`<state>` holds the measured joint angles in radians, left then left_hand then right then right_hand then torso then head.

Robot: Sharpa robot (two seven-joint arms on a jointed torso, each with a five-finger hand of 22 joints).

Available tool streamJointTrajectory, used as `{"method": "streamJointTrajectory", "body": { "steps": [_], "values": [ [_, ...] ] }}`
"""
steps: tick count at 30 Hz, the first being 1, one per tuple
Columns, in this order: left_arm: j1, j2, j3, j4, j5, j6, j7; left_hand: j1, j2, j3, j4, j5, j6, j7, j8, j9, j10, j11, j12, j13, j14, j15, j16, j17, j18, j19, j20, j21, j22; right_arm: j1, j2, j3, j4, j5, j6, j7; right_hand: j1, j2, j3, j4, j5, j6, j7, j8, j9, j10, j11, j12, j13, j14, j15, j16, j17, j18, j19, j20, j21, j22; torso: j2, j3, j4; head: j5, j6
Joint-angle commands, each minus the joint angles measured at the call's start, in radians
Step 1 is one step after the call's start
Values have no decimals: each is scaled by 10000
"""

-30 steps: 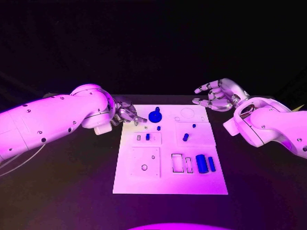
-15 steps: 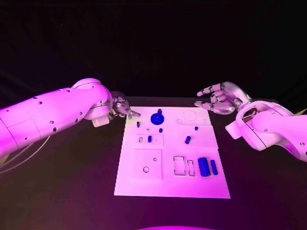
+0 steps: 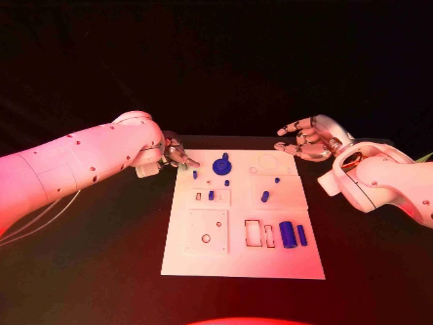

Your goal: Assemble the parts on the task board

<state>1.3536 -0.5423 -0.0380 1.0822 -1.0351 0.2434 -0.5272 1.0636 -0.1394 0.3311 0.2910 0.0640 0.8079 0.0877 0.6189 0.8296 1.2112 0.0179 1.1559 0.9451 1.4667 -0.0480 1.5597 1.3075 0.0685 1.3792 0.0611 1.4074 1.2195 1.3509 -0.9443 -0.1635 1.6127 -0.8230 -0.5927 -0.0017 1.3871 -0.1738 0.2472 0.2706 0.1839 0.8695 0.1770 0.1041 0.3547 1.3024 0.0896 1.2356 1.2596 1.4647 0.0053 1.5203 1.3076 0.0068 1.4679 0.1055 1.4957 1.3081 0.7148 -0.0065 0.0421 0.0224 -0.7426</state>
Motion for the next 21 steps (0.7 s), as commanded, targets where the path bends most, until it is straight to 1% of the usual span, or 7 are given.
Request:
{"method": "streamJointTrajectory", "body": {
  "steps": [1,5,12,13,16,21],
  "values": [
    [-3,109,-17,-113,34,324,72,37,52,-63,10,8,25,54,-38,-8,-59,24,-35,-17,947,77,-60,2421,58,-47,55,-36,-5,-7,14,3,5,-29,131,128,-114,-1,12,41,-25,-76,-27,50,-11,-14,-29,-22,2,800,32,-42,1622,150,642,48,-40,2027,3,10,3,-11,-20],
    [-13,200,-37,-201,71,361,80,44,64,-73,8,9,26,57,-52,-18,-76,27,-46,-33,948,80,-57,2425,59,-50,58,-39,-8,-7,26,3,4,-29,127,131,-114,-1,12,41,-25,-76,-27,50,-11,-14,-29,-22,2,800,32,-42,1622,150,642,48,-40,2027,-5,5,5,-27,-28],
    [-28,289,-60,-312,121,427,91,94,106,-108,-1,18,19,73,-116,-65,-115,41,-59,-56,949,93,-53,2430,59,-54,70,-39,-2,-7,33,3,15,-29,123,134,-114,-1,12,41,-25,-76,-27,50,-11,-14,-29,-22,2,800,32,-42,1622,150,642,48,-40,2027,-11,11,7,-20,-27],
    [-31,298,-64,-321,141,435,92,108,114,-116,-3,21,19,76,-130,-75,-125,44,-64,-64,947,96,-57,2425,61,-61,73,-44,-12,-7,32,3,17,-29,123,134,-114,-1,12,41,-25,-76,-27,50,-11,-14,-29,-22,2,800,32,-42,1622,150,642,48,-40,2027,-8,10,11,-35,-41],
    [-47,339,-94,-355,228,467,98,155,154,-130,-6,33,28,84,-166,-106,-161,52,-87,-103,947,104,-56,2426,62,-66,81,-47,-15,-8,35,3,19,-29,122,133,-114,-1,12,41,-25,-76,-27,50,-11,-14,-29,-22,2,800,32,-42,1622,150,642,48,-40,2027,-16,8,18,-44,-45],
    [-81,398,-115,-414,292,483,105,201,193,-138,-9,39,41,90,-194,-130,-168,57,-82,-98,951,110,-48,2436,62,-70,88,-49,-15,-8,46,3,29,-29,122,135,-114,-1,12,41,-25,-76,-27,50,-11,-14,-29,-22,2,800,32,-42,1622,150,642,48,-40,2027,-4,4,4,-54,-48]
  ]
}}
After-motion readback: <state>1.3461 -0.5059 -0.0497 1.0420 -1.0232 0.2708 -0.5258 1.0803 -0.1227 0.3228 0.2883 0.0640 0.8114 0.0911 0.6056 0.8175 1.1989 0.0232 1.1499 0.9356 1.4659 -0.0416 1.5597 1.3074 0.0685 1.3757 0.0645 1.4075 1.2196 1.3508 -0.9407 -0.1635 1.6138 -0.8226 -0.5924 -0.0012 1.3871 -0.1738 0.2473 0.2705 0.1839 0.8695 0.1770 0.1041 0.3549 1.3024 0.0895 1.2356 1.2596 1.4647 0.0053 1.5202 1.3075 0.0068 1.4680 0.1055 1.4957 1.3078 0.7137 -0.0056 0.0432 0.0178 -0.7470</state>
